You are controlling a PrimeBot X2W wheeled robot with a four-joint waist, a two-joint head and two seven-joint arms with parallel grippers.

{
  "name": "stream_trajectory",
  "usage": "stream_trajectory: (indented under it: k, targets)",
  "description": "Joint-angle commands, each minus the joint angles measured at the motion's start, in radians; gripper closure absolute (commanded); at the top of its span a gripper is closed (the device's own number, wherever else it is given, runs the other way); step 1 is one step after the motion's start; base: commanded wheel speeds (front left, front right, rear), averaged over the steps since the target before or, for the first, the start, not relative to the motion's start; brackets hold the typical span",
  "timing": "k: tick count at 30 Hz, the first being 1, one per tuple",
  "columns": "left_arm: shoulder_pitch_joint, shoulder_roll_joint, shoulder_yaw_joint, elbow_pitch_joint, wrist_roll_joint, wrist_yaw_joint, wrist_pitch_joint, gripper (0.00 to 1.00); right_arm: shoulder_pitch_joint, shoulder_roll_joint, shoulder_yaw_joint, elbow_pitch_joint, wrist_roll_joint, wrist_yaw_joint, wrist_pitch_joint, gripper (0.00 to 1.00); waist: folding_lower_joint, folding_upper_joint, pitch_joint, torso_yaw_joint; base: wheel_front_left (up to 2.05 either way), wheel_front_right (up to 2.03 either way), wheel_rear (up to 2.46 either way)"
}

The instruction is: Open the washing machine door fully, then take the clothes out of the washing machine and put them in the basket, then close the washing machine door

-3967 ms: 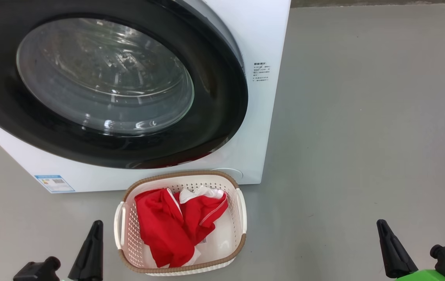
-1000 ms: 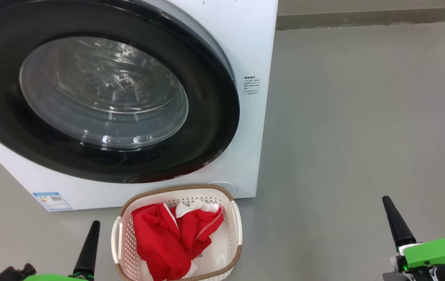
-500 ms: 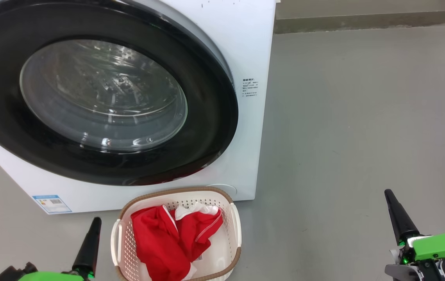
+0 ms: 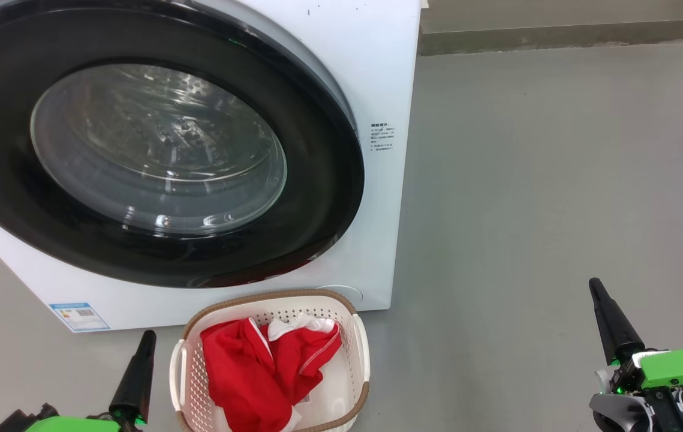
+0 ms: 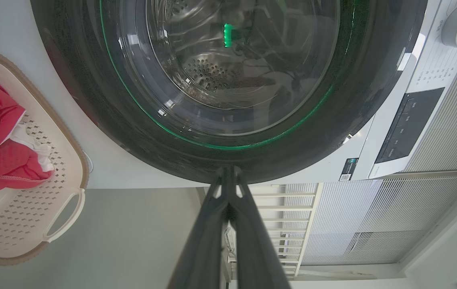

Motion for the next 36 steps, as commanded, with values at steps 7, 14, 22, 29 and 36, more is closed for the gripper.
stream_trajectory:
  k: [7,14,22,29,36]
  targets:
    - [-0.042,0.008,0.038,-0.020,-0.008,-0.007,0.004,1.00,-0.041,-0.005,0.014,-0.027,0.005,-0.001,0.007,1.00,-0.0001,0.0000,0.000,0.000,0.00,0.00,0.00]
    - [-0.042,0.007,0.038,-0.020,-0.008,-0.007,0.005,1.00,-0.041,-0.004,0.013,-0.027,0.004,-0.001,0.008,1.00,-0.0001,0.0000,0.000,0.000,0.00,0.00,0.00]
    - [-0.042,0.007,0.039,-0.020,-0.007,-0.007,0.005,1.00,-0.041,-0.003,0.012,-0.027,0.003,-0.001,0.009,1.00,-0.0001,0.0000,0.000,0.000,0.00,0.00,0.00]
    - [-0.042,0.006,0.039,-0.020,-0.007,-0.007,0.005,1.00,-0.041,-0.003,0.011,-0.027,0.003,-0.001,0.010,1.00,-0.0001,0.0000,0.000,0.000,0.00,0.00,0.00]
    - [-0.042,0.006,0.040,-0.020,-0.007,-0.007,0.006,1.00,-0.041,-0.002,0.011,-0.027,0.002,-0.001,0.011,1.00,-0.0001,0.0000,0.000,0.000,0.00,0.00,0.00]
